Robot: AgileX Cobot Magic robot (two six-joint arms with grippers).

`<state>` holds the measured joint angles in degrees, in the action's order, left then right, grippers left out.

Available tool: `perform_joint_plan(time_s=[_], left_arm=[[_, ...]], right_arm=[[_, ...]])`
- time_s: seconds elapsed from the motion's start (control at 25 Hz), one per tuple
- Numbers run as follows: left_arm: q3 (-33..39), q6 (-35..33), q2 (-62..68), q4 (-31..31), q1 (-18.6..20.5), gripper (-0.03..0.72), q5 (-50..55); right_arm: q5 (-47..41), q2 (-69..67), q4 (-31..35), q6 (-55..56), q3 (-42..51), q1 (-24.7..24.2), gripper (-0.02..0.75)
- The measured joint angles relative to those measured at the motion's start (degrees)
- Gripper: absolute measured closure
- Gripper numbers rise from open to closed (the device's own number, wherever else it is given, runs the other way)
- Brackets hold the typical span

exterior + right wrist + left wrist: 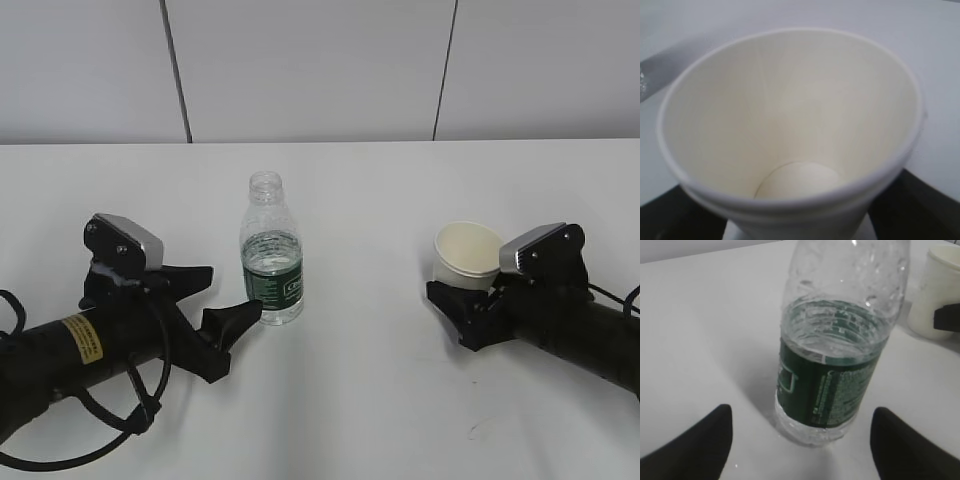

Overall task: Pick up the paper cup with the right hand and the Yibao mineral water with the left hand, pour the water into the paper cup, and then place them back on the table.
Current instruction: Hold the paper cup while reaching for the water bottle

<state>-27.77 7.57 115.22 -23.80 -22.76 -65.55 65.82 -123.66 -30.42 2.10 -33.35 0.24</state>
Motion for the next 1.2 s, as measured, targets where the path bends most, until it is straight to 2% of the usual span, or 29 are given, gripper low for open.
perform_joint_plan(time_s=[0.12, 0.4, 0.56, 0.68, 0.84, 1.2], left_arm=[[0.00, 0.00, 0.00, -0.81, 0.00, 0.167, 0.00], [0.00, 0.00, 0.00, -2.39, 0.00, 0.162, 0.00], [-0.21, 0.05, 0.00, -2.78, 0.00, 0.104, 0.06], [-2.32, 1.93, 0.12, -3.32, 0.00, 0.077, 0.10], [-6.96, 6.46, 2.03, -7.12, 0.00, 0.071, 0.01], [-12.31, 7.33, 4.70, -8.58, 0.00, 0.071, 1.08]], right_arm=[[0.00, 0.00, 0.00, 0.00, 0.00, 0.00, 0.164], [0.00, 0.00, 0.00, 0.00, 0.00, 0.00, 0.169], [0.00, 0.00, 0.00, 0.00, 0.00, 0.00, 0.169], [0.00, 0.00, 0.00, 0.00, 0.00, 0.00, 0.170], [0.00, 0.00, 0.00, 0.00, 0.00, 0.00, 0.171], [0.09, 0.00, 0.00, 0.00, 0.00, 0.00, 0.172]])
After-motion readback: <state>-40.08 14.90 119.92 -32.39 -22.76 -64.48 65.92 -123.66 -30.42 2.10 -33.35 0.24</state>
